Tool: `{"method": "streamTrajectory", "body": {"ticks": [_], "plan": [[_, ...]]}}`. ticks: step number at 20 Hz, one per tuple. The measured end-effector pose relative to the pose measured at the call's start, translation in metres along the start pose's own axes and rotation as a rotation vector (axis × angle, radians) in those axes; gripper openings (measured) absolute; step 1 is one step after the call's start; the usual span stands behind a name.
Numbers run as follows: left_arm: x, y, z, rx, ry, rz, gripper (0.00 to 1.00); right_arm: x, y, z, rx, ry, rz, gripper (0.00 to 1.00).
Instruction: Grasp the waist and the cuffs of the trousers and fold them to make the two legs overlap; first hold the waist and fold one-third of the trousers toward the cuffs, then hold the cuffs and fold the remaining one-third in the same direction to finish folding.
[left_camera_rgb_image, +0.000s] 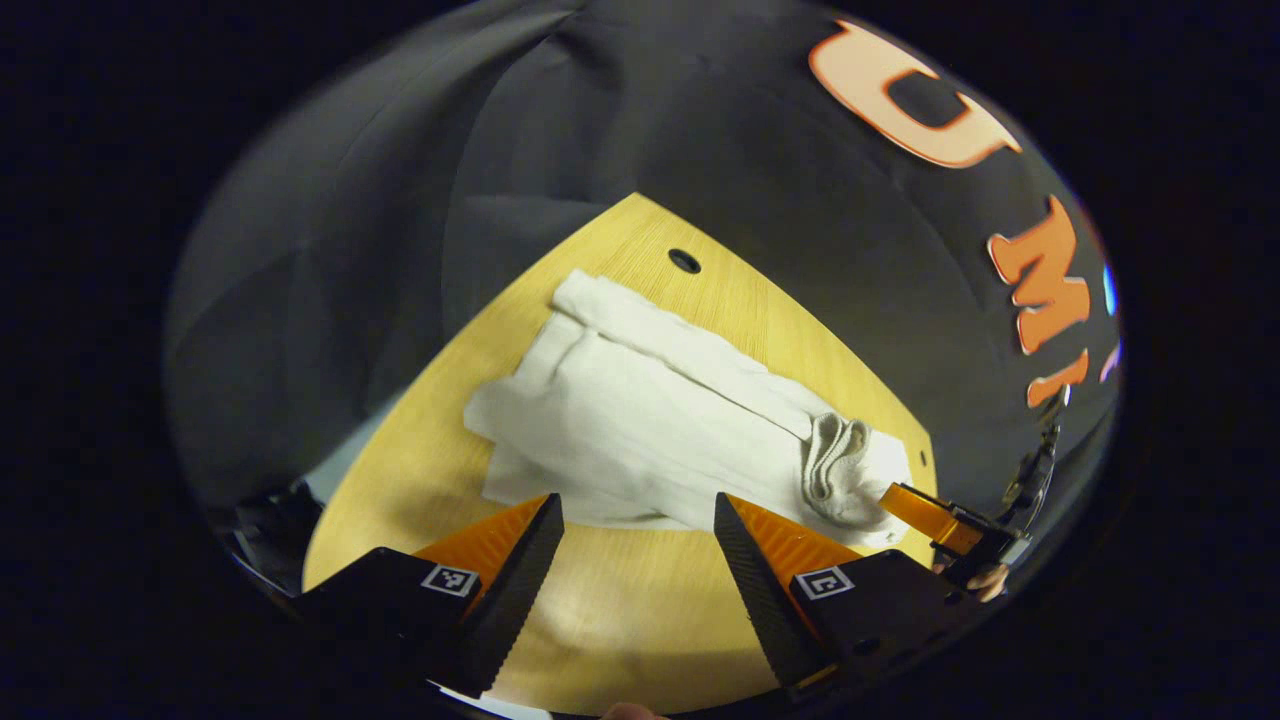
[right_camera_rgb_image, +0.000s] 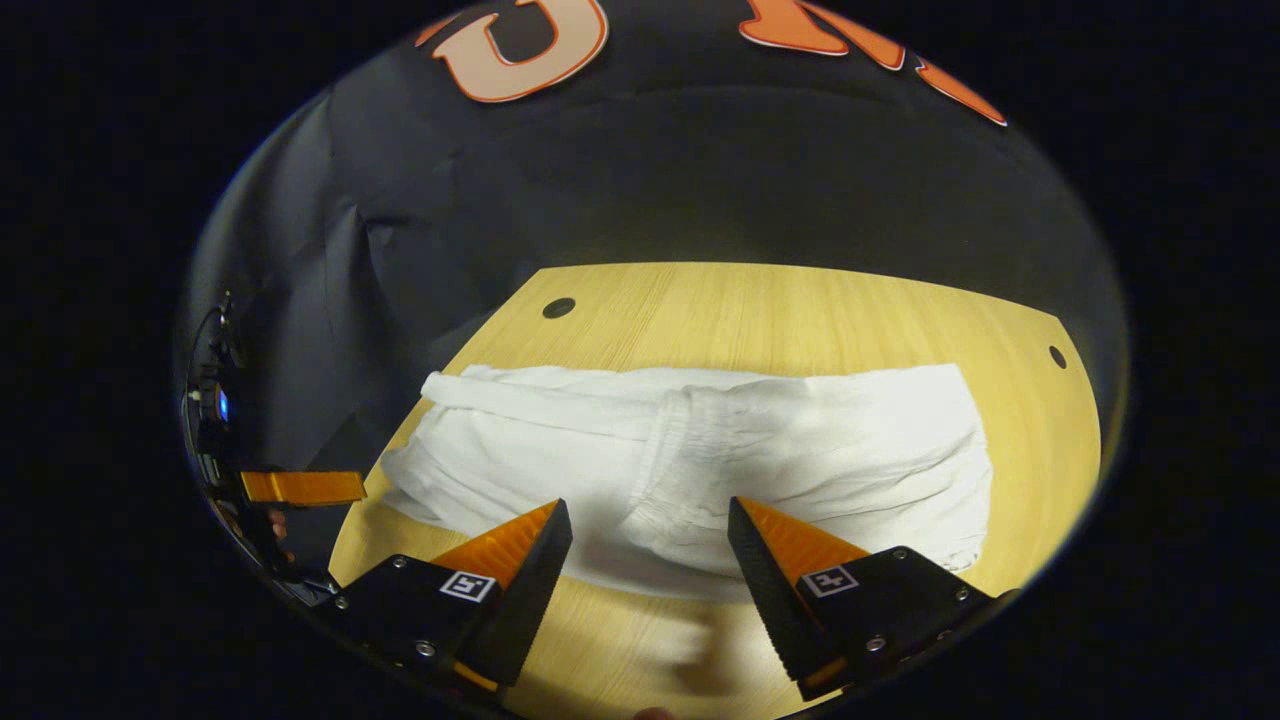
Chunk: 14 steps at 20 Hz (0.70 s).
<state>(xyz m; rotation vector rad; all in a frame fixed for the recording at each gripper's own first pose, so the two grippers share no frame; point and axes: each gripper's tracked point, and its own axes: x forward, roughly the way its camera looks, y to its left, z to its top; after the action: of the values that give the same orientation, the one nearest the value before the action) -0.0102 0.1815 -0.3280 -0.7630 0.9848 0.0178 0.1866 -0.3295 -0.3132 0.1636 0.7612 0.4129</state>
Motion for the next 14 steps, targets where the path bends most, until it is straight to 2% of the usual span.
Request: {"method": "streamTrajectory", "body": {"ticks": [2, 3, 5, 6, 10, 14], "plan": [[0.002, 0.003, -0.008, -0.119, 0.034, -0.036, 0.96, -0.011, -0.013, 0.007, 0.017, -0.028, -0.028, 0.96], [0.006, 0.005, -0.013, -0.18, 0.048, -0.05, 1.0, -0.017, -0.02, 0.009, 0.028, -0.04, -0.042, 0.96], [0.016, 0.016, -0.017, -0.282, 0.055, -0.058, 0.96, -0.028, -0.034, 0.013, 0.044, -0.065, -0.07, 0.96], [0.02, 0.024, -0.017, -0.32, 0.053, -0.056, 0.98, -0.034, -0.042, 0.014, 0.05, -0.076, -0.085, 0.97], [0.024, 0.036, -0.016, -0.417, 0.025, -0.063, 0.99, -0.059, -0.066, 0.015, 0.092, -0.111, -0.131, 0.98], [0.036, 0.03, -0.004, -0.448, -0.024, -0.085, 0.97, -0.08, -0.085, 0.015, 0.133, -0.139, -0.16, 0.98]]}}
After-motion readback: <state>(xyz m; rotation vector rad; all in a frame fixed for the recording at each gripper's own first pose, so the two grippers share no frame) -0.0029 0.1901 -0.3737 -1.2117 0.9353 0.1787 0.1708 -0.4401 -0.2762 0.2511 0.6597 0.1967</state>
